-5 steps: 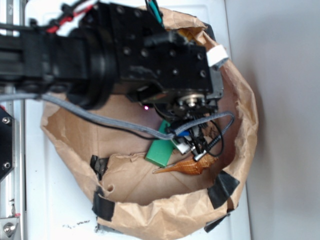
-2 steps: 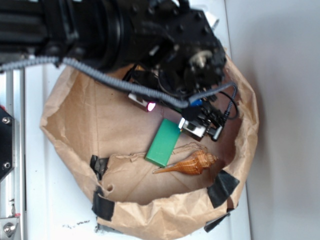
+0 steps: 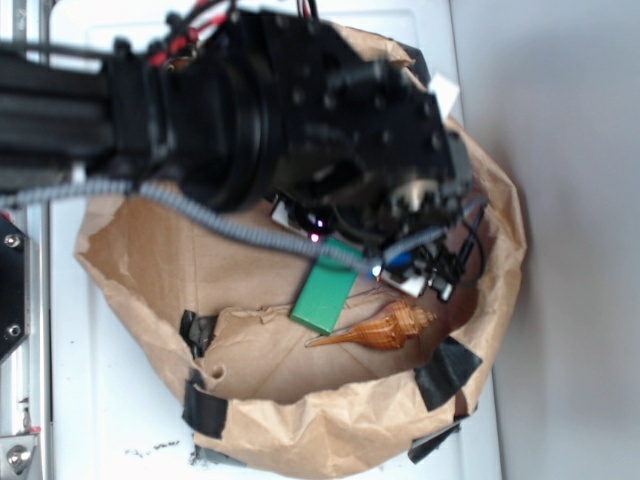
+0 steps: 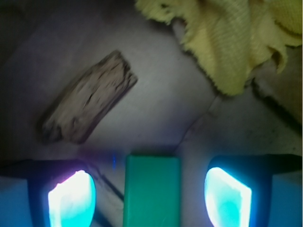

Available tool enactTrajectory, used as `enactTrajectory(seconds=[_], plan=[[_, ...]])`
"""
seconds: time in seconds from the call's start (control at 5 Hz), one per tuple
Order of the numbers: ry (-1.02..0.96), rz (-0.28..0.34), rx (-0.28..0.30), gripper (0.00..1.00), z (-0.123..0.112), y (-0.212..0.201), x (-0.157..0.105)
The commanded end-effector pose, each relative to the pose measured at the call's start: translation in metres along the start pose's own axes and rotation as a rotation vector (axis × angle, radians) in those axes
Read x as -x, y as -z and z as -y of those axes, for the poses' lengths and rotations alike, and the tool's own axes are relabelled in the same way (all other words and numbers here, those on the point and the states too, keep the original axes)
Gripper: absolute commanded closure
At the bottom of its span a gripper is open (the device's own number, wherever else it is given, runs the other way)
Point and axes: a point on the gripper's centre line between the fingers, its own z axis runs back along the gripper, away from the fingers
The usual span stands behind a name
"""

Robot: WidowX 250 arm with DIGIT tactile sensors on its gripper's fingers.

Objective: Grab the green block.

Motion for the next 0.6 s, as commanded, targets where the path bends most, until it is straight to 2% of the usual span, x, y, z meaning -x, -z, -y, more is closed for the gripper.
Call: enactTrajectory(seconds=[0.0,0.2,0.4], plan=[[0.045,0.092,-0.024,0.00,-0.002,0.019,0.017],[0.053,0.113,-0.055,0.00,-0.007,0.028,0.016],[0.079,0.121,-0.062,0.89,-0.008,0.033,0.016]])
